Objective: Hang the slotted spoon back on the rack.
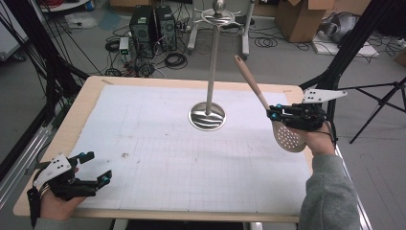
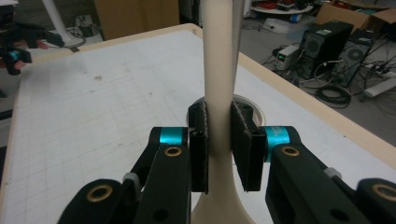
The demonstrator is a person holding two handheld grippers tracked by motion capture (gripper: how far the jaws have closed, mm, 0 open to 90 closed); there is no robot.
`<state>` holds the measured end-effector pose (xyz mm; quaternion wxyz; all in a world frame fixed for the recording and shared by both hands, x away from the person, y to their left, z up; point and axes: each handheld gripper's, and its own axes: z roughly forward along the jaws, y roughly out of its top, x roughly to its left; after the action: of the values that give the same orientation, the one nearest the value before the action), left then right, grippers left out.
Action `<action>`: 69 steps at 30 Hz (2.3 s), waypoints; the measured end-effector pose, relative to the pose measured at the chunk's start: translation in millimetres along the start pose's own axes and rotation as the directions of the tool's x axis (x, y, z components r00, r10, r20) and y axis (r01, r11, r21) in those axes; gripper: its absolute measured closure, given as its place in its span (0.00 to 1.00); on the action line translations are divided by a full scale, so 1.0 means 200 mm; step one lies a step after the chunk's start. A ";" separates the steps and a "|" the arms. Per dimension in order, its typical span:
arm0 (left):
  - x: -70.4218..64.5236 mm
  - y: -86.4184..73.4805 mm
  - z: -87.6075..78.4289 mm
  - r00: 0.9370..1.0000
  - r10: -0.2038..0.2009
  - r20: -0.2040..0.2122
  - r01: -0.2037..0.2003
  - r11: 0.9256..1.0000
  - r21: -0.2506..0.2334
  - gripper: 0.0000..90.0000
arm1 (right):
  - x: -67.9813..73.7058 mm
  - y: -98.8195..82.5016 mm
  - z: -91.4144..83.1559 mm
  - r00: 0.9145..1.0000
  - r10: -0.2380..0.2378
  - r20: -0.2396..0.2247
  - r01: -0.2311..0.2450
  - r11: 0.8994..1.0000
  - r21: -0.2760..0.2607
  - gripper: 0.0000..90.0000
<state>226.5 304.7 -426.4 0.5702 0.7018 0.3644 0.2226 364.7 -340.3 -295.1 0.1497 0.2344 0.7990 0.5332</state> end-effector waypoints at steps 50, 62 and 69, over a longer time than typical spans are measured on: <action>0.03 0.00 -0.07 0.999 -0.028 -0.019 0.027 0.999 -0.038 0.02 | -0.07 0.25 -0.03 0.999 0.035 0.038 -0.032 0.997 -0.074 0.87; 0.04 0.00 -0.09 0.999 -0.030 -0.031 0.029 0.999 -0.037 0.02 | -0.08 0.28 -0.02 0.998 0.040 0.047 -0.035 0.995 -0.091 0.87; 0.04 0.00 -0.10 0.999 -0.031 -0.035 0.030 0.999 -0.039 0.02 | -0.08 0.30 -0.01 0.998 0.048 0.041 -0.044 0.996 -0.074 0.87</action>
<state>218.0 323.7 -423.2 0.5803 0.6810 0.3809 0.2333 389.8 -330.5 -239.2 0.1630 0.2585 0.7700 0.5601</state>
